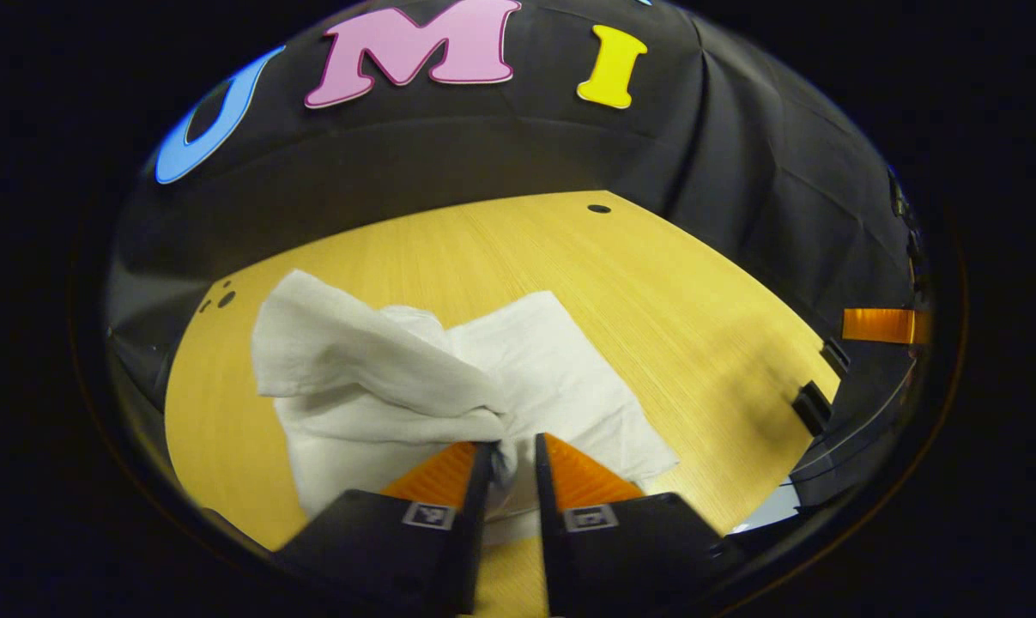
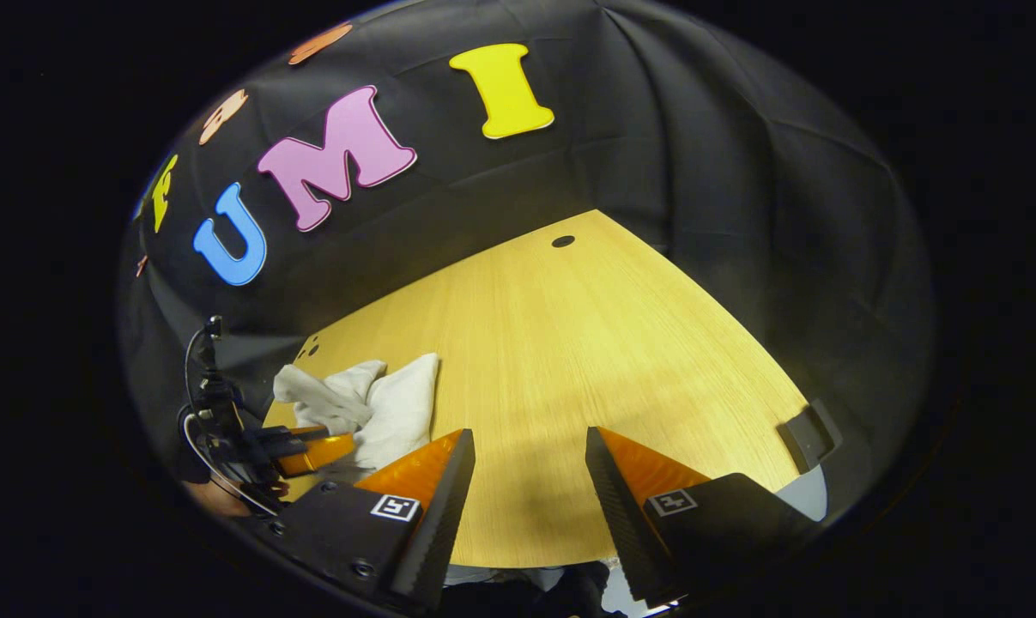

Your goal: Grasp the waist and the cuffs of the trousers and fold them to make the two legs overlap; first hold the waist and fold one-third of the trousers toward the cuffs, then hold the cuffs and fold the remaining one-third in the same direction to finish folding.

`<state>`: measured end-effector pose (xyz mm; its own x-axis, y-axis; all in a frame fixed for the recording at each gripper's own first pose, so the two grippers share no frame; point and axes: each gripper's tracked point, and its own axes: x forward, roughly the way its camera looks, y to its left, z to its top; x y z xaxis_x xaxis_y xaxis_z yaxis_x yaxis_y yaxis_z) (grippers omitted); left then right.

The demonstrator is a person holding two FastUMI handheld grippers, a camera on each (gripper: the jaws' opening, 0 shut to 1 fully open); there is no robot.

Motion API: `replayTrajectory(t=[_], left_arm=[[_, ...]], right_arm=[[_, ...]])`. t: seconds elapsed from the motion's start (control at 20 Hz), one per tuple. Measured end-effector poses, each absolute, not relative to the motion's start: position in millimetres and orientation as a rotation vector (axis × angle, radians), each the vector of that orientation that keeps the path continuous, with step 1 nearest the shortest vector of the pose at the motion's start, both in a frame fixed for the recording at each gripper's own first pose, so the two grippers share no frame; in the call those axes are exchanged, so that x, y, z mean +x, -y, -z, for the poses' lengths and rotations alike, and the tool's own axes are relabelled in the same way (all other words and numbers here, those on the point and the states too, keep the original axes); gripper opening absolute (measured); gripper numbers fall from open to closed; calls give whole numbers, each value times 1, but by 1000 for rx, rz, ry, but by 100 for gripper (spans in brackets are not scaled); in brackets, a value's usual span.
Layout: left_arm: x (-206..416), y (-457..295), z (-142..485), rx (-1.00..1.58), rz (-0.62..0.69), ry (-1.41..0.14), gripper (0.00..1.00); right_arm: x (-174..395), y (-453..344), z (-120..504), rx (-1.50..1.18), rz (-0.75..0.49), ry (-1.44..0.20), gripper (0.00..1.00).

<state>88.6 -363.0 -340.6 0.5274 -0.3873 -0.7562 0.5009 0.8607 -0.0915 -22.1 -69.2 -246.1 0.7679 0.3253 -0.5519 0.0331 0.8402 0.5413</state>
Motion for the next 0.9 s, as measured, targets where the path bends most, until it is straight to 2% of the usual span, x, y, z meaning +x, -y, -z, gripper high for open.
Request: replayTrajectory(t=[0.1,0.15,0.2,0.25,0.35,0.4,0.9], left_arm=[[93,366,323,125,522,-812,76],[97,365,310,121,516,-781,80],[99,365,299,114,512,-755,80],[100,362,288,100,507,-732,80],[102,354,266,47,493,-699,80],[102,348,255,15,481,-688,80],[98,292,175,-92,401,-571,80]], right_arm=[[-18,59,234,572,-193,-670,81],[-15,54,225,571,-204,-656,81],[-12,47,217,565,-221,-642,67],[-8,41,209,551,-234,-629,81],[0,29,194,519,-263,-604,82],[2,21,185,508,-282,-592,87],[18,-54,132,445,-425,-526,92]])
